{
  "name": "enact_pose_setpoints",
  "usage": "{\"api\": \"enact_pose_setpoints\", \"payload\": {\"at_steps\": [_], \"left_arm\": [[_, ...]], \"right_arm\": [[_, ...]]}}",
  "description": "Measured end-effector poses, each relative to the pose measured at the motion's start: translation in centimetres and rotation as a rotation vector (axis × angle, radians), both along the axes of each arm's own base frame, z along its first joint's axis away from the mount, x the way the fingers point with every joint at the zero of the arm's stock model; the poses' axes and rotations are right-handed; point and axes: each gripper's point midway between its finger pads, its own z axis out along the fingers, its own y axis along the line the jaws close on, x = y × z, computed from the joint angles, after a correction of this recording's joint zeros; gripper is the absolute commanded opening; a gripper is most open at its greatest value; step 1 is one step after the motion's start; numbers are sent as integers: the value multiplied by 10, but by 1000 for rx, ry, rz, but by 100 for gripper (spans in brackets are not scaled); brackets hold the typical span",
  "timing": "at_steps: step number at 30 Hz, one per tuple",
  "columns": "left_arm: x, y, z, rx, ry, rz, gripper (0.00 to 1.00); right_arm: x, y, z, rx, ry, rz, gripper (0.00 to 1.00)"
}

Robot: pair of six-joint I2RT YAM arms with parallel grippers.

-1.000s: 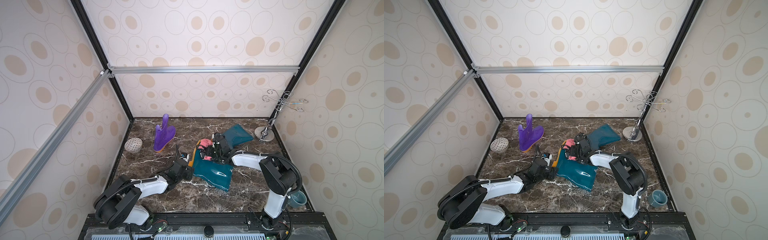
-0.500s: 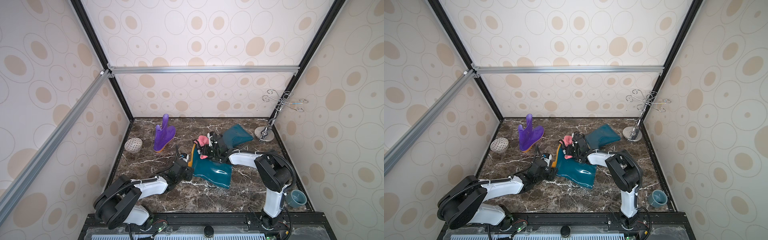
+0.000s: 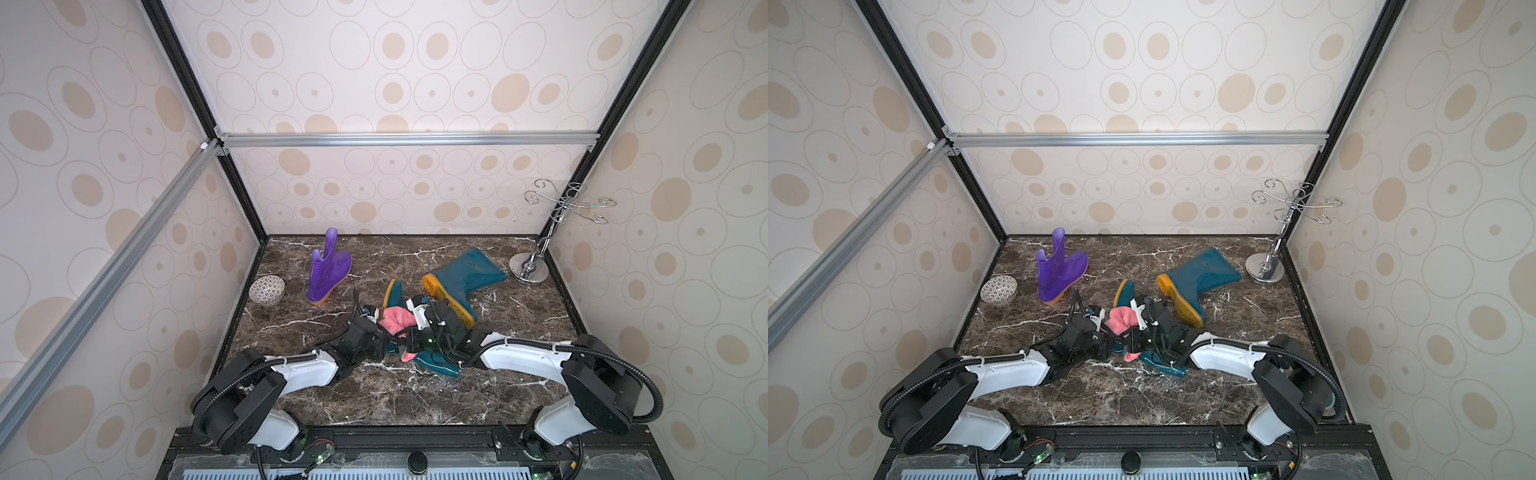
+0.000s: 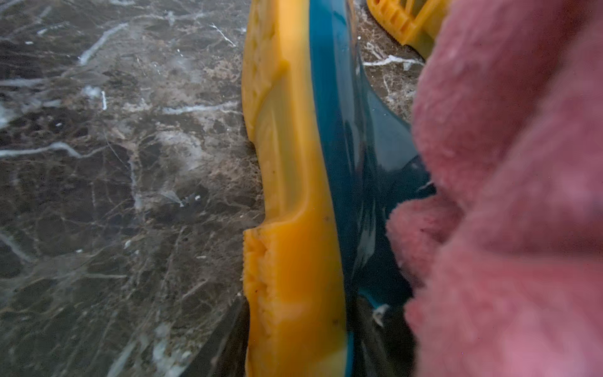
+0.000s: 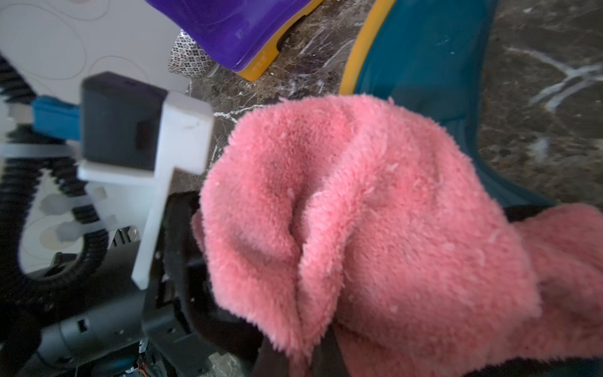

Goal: Wipe the rubber boots with a cloth
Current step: Wipe the dirt off the rubber boot.

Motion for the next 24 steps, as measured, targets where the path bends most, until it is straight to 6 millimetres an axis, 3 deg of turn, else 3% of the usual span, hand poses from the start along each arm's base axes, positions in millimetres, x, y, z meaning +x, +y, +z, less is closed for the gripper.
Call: {"api": "enact_pose_setpoints", "payload": {"at_steps": [6,8,11,19,24], "left_arm": [[2,-2,-2,0,0,0,51],[3,-2,-2,0,-1,1,51],[6,0,-2,8,-10,15,52],[7,1,-2,10,-11,19,52],[7,1,-2,10,-11,19,52]], "right_arm": [[63,7,-30,-29,84,-60,0],[70,12,-38,-40,108,-50,0],[82,19,-34,-65,98,-43,0],[147,22,-14,-104,29,-132,0],[169,26,-7,-112,-2,-146,0]]}}
